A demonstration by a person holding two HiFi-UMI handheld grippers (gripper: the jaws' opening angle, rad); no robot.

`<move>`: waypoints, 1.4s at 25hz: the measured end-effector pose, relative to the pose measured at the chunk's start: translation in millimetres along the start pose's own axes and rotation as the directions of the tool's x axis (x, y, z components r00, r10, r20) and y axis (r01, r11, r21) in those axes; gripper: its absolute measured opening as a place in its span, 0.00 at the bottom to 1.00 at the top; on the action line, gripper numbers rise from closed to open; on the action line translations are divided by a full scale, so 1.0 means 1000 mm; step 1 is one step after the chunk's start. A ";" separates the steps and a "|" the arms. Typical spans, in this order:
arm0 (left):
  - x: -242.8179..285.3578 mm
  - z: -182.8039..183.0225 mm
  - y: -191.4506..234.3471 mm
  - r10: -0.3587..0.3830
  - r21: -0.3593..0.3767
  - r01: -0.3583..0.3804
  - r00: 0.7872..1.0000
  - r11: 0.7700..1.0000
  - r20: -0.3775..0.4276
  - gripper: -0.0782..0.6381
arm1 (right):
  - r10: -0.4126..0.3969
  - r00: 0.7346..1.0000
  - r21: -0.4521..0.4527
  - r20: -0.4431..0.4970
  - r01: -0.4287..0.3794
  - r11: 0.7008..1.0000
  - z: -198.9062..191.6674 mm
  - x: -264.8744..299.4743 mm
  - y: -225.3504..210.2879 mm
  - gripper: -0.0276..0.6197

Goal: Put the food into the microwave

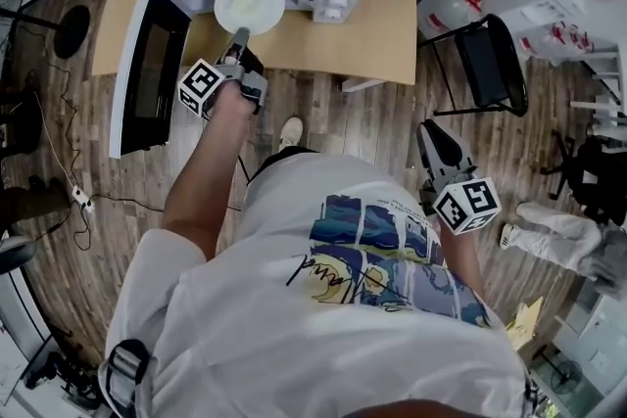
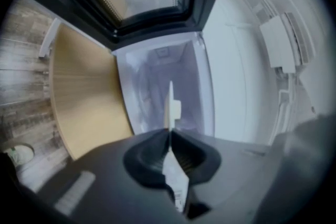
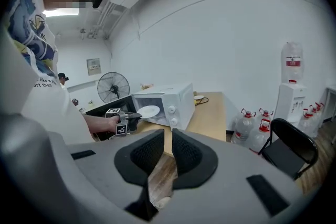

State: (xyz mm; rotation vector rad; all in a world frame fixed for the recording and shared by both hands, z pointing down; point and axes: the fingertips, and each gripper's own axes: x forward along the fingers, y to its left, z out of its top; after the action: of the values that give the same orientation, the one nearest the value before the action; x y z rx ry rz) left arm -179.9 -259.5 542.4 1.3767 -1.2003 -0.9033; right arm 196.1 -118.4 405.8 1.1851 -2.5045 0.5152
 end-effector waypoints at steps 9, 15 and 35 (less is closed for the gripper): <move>0.047 0.026 0.037 0.059 -0.009 -0.059 0.998 0.998 -0.016 0.13 | -0.091 0.996 0.048 -0.005 0.092 0.995 0.000 0.007 -0.003 0.10; 0.071 0.035 0.046 0.069 -0.015 -0.070 0.997 0.997 -0.027 0.14 | -0.123 0.992 0.059 -0.012 0.124 0.991 0.000 0.010 -0.005 0.10; 0.096 0.047 0.062 0.235 0.194 -0.216 0.969 0.957 -0.079 0.19 | -0.145 0.989 0.085 -0.024 0.146 0.986 -0.001 0.018 -0.007 0.10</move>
State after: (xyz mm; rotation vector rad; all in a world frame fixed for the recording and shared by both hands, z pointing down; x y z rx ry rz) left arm -216.1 -360.5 604.6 1.3794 -1.3572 -0.5659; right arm 190.9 -134.8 415.7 1.3774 -2.3795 0.5975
